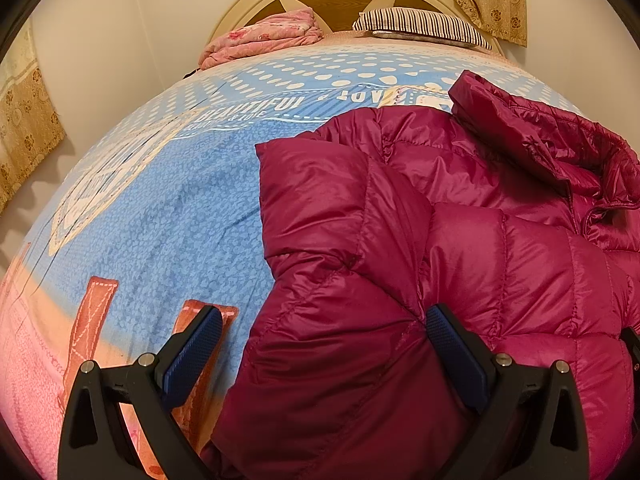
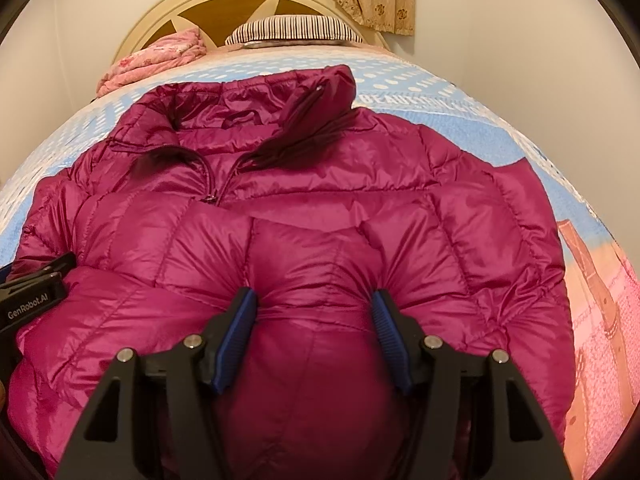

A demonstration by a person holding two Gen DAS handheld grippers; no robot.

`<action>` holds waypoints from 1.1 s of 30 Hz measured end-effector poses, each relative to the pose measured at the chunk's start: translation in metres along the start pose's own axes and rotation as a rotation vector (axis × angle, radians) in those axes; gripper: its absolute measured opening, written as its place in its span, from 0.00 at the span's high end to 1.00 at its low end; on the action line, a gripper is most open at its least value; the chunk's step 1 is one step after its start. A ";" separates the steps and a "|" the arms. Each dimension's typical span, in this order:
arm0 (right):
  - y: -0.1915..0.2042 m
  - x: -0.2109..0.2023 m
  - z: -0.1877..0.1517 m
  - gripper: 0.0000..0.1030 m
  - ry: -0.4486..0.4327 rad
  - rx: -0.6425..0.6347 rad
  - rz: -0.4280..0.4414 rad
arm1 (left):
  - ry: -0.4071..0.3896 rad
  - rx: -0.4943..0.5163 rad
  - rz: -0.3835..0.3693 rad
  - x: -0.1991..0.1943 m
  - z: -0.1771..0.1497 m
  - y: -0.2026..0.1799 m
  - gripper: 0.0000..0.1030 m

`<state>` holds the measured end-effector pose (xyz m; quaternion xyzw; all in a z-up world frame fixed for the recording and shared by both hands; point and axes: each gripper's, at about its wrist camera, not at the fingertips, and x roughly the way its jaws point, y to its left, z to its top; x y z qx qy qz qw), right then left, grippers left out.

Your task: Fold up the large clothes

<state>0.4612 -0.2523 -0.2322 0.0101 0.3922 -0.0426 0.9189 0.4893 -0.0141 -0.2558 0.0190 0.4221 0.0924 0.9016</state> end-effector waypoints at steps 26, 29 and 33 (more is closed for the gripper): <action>-0.008 -0.002 0.003 0.19 0.030 0.027 0.045 | -0.005 0.055 0.041 -0.023 0.009 0.005 0.01; -0.013 -0.010 0.007 0.09 0.077 -0.015 0.048 | -0.056 0.082 0.007 -0.050 0.021 0.011 0.01; -0.029 -0.025 0.018 0.09 0.093 -0.038 0.082 | -0.143 0.106 -0.052 -0.083 0.050 0.017 0.01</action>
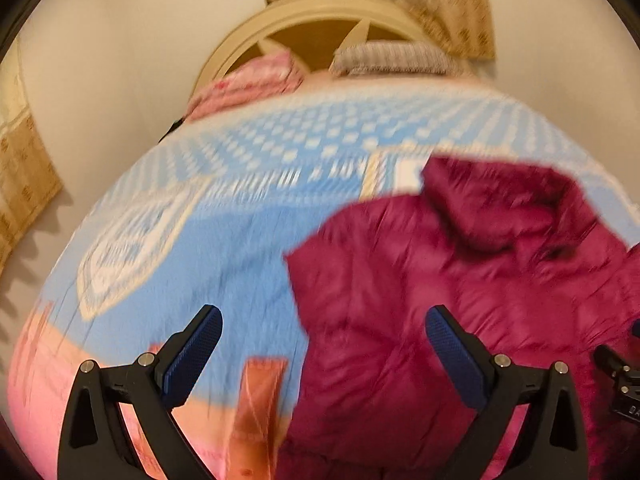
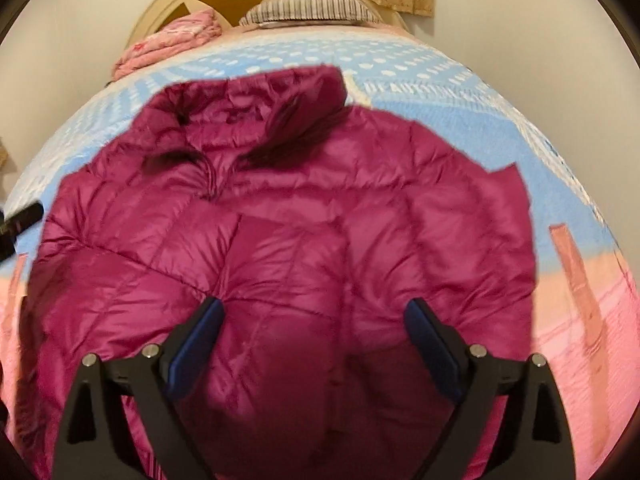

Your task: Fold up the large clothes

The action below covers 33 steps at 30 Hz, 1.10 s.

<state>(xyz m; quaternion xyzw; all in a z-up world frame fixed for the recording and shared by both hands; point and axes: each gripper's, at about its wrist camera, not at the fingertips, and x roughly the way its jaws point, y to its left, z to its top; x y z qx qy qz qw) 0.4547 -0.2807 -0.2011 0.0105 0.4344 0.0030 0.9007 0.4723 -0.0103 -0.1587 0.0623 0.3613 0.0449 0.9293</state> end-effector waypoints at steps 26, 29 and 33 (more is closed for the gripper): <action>-0.023 0.085 0.147 0.73 0.003 -0.130 -0.045 | 0.102 0.177 -0.133 0.141 0.104 -0.100 0.89; -0.020 0.080 0.140 0.87 -0.013 -0.170 -0.049 | 0.071 0.193 -0.126 0.134 0.097 -0.102 0.91; -0.017 0.069 0.131 0.90 -0.047 -0.213 -0.067 | 0.014 0.222 -0.123 0.115 0.089 -0.098 0.93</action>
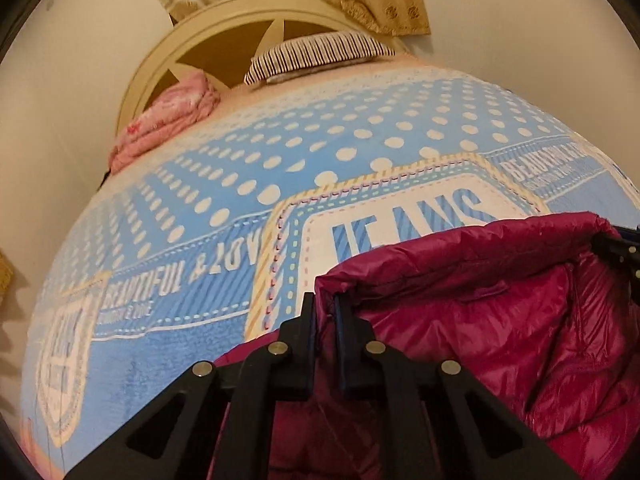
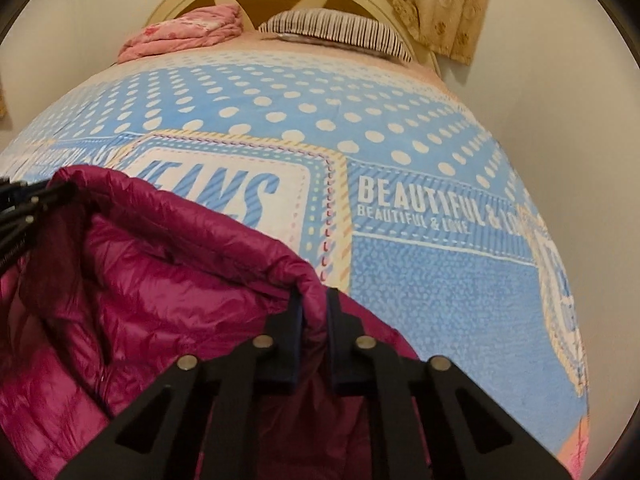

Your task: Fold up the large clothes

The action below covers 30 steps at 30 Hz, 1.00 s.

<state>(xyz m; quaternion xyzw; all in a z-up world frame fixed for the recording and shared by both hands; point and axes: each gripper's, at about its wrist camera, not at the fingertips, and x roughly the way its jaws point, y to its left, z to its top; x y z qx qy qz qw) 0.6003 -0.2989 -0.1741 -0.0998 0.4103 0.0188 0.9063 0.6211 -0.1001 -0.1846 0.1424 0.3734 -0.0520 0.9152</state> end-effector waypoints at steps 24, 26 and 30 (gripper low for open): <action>0.009 0.007 -0.057 0.90 0.029 -0.128 -0.060 | -0.010 0.069 0.015 -0.018 -0.058 -0.015 0.78; 0.005 -0.001 -0.058 0.53 0.016 -0.131 -0.073 | -0.029 0.077 0.028 -0.032 -0.059 -0.013 0.55; -0.016 -0.021 -0.061 0.34 0.009 -0.104 -0.072 | -0.148 0.076 0.035 -0.074 -0.059 -0.001 0.15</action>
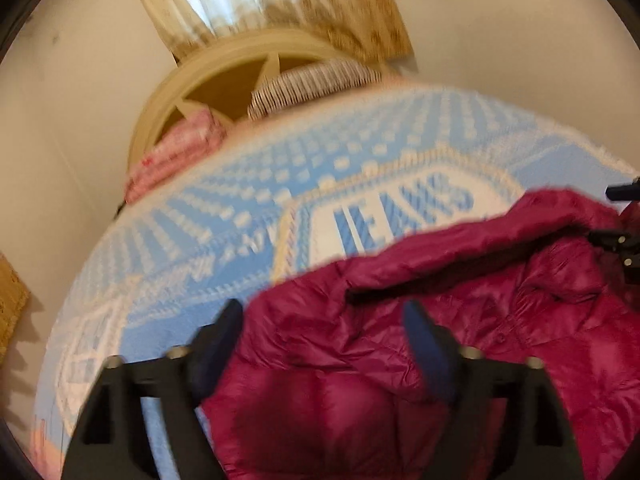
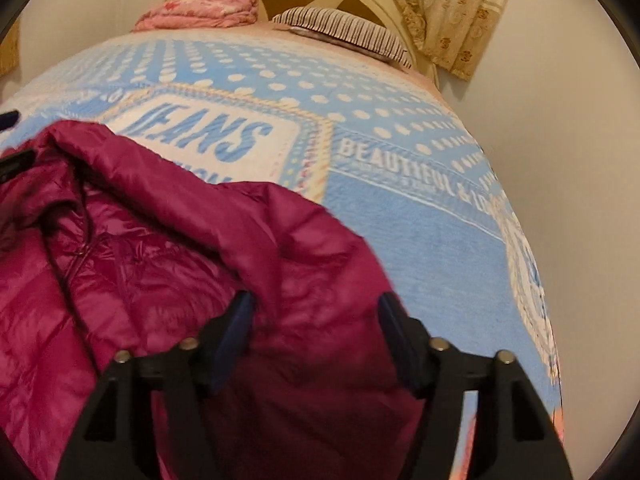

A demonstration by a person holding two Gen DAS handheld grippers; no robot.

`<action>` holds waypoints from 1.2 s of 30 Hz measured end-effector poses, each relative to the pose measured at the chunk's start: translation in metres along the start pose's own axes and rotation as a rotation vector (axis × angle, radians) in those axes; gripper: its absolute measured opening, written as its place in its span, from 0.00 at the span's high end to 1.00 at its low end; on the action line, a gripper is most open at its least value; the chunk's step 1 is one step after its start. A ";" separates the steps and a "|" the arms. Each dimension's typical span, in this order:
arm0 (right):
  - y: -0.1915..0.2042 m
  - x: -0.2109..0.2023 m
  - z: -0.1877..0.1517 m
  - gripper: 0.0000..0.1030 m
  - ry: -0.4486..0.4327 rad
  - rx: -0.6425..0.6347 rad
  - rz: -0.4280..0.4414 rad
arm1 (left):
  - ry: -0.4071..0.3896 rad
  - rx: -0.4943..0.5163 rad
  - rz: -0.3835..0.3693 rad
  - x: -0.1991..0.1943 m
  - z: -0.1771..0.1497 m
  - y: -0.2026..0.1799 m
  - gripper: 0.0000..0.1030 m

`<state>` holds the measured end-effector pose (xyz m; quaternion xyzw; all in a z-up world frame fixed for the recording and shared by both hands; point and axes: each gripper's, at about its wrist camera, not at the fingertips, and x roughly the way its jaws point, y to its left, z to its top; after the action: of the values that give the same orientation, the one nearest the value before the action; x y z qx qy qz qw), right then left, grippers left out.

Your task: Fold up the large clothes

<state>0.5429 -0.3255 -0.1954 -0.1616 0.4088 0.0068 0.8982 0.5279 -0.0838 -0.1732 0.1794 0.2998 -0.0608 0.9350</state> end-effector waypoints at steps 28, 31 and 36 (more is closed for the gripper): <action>0.034 0.044 0.039 0.32 0.002 0.349 0.151 | 0.193 -0.193 0.135 0.103 0.010 -0.007 0.10; 0.032 0.046 0.037 0.32 0.004 0.354 0.150 | 0.206 -0.173 0.147 0.106 0.006 -0.012 0.10; 0.041 0.051 0.035 0.31 -0.004 0.333 0.128 | 0.220 -0.161 0.151 0.111 0.003 -0.014 0.09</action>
<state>0.5967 -0.2825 -0.2236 0.0156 0.4119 -0.0034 0.9111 0.6166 -0.0990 -0.2399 0.1315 0.3899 0.0541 0.9098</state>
